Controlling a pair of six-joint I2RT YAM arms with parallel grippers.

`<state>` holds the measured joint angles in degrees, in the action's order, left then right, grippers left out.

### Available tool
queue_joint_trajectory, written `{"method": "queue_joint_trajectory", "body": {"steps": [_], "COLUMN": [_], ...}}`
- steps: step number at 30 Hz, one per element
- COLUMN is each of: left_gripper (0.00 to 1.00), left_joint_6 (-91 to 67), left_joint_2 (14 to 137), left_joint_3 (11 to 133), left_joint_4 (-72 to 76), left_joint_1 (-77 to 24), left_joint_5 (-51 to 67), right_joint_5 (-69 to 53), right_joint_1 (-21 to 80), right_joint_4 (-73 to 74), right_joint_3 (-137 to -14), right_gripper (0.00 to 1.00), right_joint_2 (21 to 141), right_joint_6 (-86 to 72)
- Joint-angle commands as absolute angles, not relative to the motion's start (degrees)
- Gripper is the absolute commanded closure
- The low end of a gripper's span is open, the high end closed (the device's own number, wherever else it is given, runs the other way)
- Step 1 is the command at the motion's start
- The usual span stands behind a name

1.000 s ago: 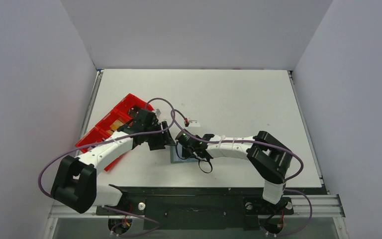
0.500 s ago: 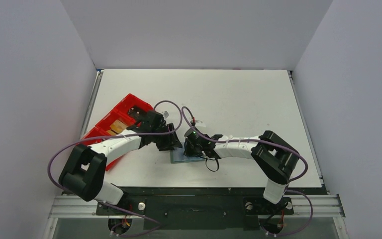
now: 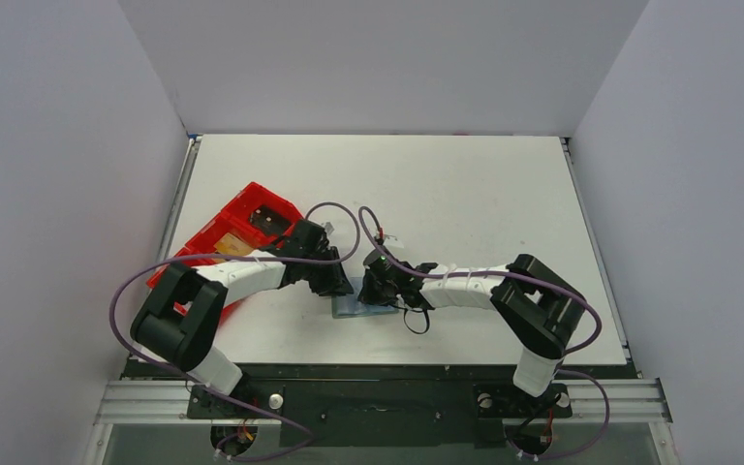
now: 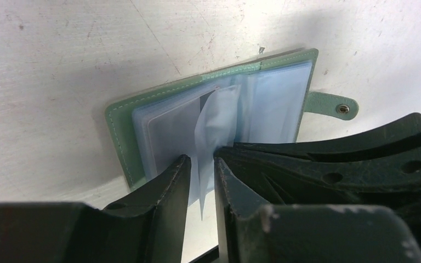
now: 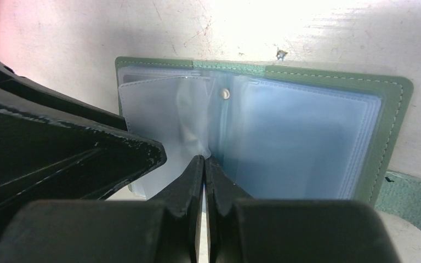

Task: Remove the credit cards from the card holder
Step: Remove the credit card from the card holder.

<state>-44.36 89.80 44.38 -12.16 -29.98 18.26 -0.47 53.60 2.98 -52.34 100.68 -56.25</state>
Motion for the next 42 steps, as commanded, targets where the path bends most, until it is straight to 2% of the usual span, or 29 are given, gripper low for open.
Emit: {"method": "queue_joint_trajectory", "body": {"steps": [1, 2, 4, 7, 8, 10, 12, 22, 30, 38, 42], "left_gripper": [0.84, 0.92, 1.0, 1.0, 1.0, 1.0, 1.0, 1.0, 0.82, 0.68, 0.65], "left_joint_6": [-44.6, -44.7, -44.8, -45.1, -45.1, -44.9, -44.6, -45.6, -46.9, -47.5, -47.5], "left_joint_2": [90.9, 90.9, 90.7, 89.0, 88.6, 87.6, 87.0, 86.0, 88.8, 94.9, 98.7], "left_joint_3": [44.1, 44.0, 43.7, 43.4, 43.4, 43.5, 43.7, 46.0, 49.9, 55.4, 57.4], "left_joint_4": [-8.0, -6.9, -7.7, -8.3, -8.8, -9.6, -10.1, -10.0, -8.6, -6.8, -5.7], "left_joint_1": [-30.9, -31.0, -31.2, -31.3, -31.3, -31.3, -31.3, -33.4, -35.7, -38.8, -39.8], "left_joint_5": [18.1, 17.9, 17.4, 16.2, 15.6, 15.1, 15.0, 16.8, 16.5, 16.2, 16.3], "right_joint_5": [0.5, 0.5, 0.2, 0.7, 1.2, 2.3, 3.1, 6.2, 7.0, 9.0, 10.0], "right_joint_1": [53.3, 53.2, 53.0, 52.2, 52.0, 51.3, 50.4, 47.4, 45.8, 45.2, 44.5], "right_joint_4": [4.3, 4.5, 5.3, 6.9, 7.9, 9.3, 10.7, 16.2, 19.1, 21.9, 22.6], "right_joint_3": [-50.7, -50.7, -51.0, -52.2, -52.3, -52.8, -52.8, -51.6, -50.0, -48.4, -46.7], "right_gripper": [1.0, 1.0, 0.96, 0.74, 0.64, 0.56, 0.51, 0.48, 0.47, 0.48, 0.48], "right_joint_2": [99.5, 98.9, 97.8, 95.5, 94.2, 92.4, 90.4, 81.2, 76.7, 72.5, 69.8], "right_joint_6": [-55.6, -55.4, -54.8, -54.0, -53.7, -53.6, -53.6, -52.8, -51.6, -51.5, -51.9]}}
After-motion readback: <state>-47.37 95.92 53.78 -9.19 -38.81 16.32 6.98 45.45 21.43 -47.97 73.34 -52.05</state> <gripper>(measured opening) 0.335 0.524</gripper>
